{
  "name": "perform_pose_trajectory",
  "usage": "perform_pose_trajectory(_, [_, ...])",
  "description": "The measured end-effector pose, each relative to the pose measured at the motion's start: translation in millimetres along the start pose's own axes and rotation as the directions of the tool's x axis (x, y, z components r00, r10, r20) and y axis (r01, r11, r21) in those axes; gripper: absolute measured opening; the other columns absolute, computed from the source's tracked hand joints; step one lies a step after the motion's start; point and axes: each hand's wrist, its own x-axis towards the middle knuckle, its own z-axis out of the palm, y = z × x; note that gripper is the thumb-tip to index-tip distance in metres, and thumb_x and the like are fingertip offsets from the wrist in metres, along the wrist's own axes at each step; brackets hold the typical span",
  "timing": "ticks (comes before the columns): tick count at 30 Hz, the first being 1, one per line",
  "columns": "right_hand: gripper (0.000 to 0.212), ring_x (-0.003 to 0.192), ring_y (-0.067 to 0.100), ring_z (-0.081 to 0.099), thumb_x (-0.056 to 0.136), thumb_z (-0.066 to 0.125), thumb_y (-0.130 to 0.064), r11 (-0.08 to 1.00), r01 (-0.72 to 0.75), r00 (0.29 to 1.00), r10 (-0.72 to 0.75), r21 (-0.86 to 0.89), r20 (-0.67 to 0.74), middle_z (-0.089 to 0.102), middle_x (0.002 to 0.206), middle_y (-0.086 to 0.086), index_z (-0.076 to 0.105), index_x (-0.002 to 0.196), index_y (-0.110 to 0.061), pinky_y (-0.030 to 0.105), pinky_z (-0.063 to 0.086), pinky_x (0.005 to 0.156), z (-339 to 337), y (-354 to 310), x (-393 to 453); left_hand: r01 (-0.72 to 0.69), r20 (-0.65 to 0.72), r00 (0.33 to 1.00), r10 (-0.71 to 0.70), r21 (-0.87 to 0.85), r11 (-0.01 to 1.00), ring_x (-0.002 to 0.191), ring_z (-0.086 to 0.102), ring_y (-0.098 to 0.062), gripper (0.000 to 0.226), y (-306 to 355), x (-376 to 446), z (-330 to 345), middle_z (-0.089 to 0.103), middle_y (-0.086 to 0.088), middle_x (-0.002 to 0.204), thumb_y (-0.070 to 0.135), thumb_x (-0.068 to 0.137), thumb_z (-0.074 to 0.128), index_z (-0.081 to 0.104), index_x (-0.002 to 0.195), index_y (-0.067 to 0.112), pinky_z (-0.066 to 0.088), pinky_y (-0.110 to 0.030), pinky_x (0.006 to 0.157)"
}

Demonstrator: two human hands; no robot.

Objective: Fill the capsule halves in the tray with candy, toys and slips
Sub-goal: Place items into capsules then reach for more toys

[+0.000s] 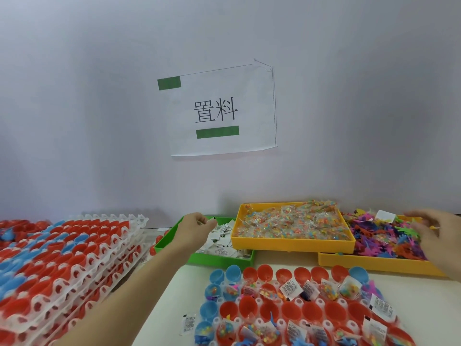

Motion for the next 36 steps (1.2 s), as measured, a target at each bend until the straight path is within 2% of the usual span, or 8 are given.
perform_pose_trajectory(3, [0.042,0.074,0.002,0.071,0.090,0.032,-0.072,0.993,0.012,0.997,-0.020,0.116,0.068,0.066,0.095,-0.036,0.066,0.104,-0.054,0.023,0.054,0.060,0,-8,-4,0.003,0.011,1.000,-0.001,-0.218,0.976,0.057,0.048,-0.015,0.021,5,-27,-5,0.053,0.000,0.065,0.028,0.093,0.063,0.062,0.083,0.009,0.043,-0.028,0.058])
perform_pose_trajectory(5, [0.069,0.071,0.001,0.073,0.076,0.031,-0.093,0.975,-0.004,0.989,-0.029,0.220,0.145,0.070,0.091,-0.030,0.069,0.109,-0.046,0.032,0.058,0.049,-11,-45,-17,-0.010,0.045,0.999,0.028,-0.364,0.931,0.052,0.046,-0.012,0.019,9,-52,-9,0.051,0.004,0.058,0.027,0.092,0.064,0.065,0.083,0.010,0.042,-0.028,0.057])
perform_pose_trajectory(8, [0.079,0.075,0.008,0.076,0.062,0.045,-0.097,0.938,-0.006,0.970,-0.079,0.346,0.230,0.074,0.094,-0.022,0.071,0.109,-0.041,0.043,0.061,0.056,-41,-131,-53,-0.029,0.090,0.992,0.087,-0.508,0.861,0.050,0.042,-0.014,0.021,15,-88,-13,0.048,0.001,0.056,0.023,0.092,0.065,0.065,0.073,0.014,0.038,-0.030,0.058])
perform_pose_trajectory(10, [0.069,0.076,0.013,0.077,0.062,0.057,-0.089,0.899,0.003,0.948,-0.142,0.438,0.285,0.075,0.096,-0.016,0.072,0.108,-0.039,0.042,0.061,0.063,-58,-198,-87,-0.060,0.104,0.985,0.137,-0.539,0.840,0.050,0.041,-0.017,0.025,19,-105,-19,0.047,-0.003,0.059,0.022,0.092,0.064,0.064,0.068,0.017,0.038,-0.030,0.057])
perform_pose_trajectory(14, [0.011,0.071,0.009,0.075,0.084,0.069,-0.036,0.876,0.060,0.884,-0.269,0.479,0.383,0.075,0.088,-0.019,0.076,0.091,-0.042,0.022,0.058,0.057,-71,-293,-134,-0.132,0.105,0.969,0.223,-0.543,0.829,0.050,0.041,-0.018,0.023,29,-127,-30,0.050,-0.003,0.060,0.024,0.093,0.063,0.065,0.071,0.017,0.039,-0.030,0.057])
perform_pose_trajectory(16, [0.013,0.073,0.005,0.074,0.087,0.071,-0.023,0.870,0.083,0.841,-0.323,0.486,0.434,0.076,0.087,-0.020,0.078,0.085,-0.034,0.014,0.056,0.059,-72,-317,-147,-0.163,0.107,0.961,0.257,-0.532,0.831,0.050,0.042,-0.017,0.023,35,-134,-32,0.051,-0.002,0.060,0.026,0.093,0.062,0.066,0.072,0.020,0.041,-0.029,0.057])
perform_pose_trajectory(31, [0.007,0.076,0.010,0.075,0.090,0.071,-0.014,0.787,-0.067,0.921,-0.187,0.613,0.342,0.078,0.084,-0.003,0.076,0.091,-0.019,0.019,0.058,0.064,-90,-375,-178,-0.341,0.226,0.812,0.539,-0.566,0.751,0.051,0.044,-0.015,0.013,81,-168,-20,0.050,0.000,0.059,0.019,0.093,0.063,0.061,0.094,0.007,0.040,-0.024,0.053])
perform_pose_trajectory(36, [0.007,0.082,0.019,0.075,0.090,0.071,-0.011,0.726,-0.169,0.893,-0.174,0.666,0.416,0.078,0.087,0.005,0.076,0.094,-0.013,0.031,0.060,0.076,-88,-383,-182,-0.352,0.176,0.833,0.525,-0.563,0.748,0.050,0.043,-0.015,0.010,78,-162,-22,0.049,-0.004,0.059,0.019,0.092,0.066,0.059,0.088,0.013,0.038,-0.022,0.049])
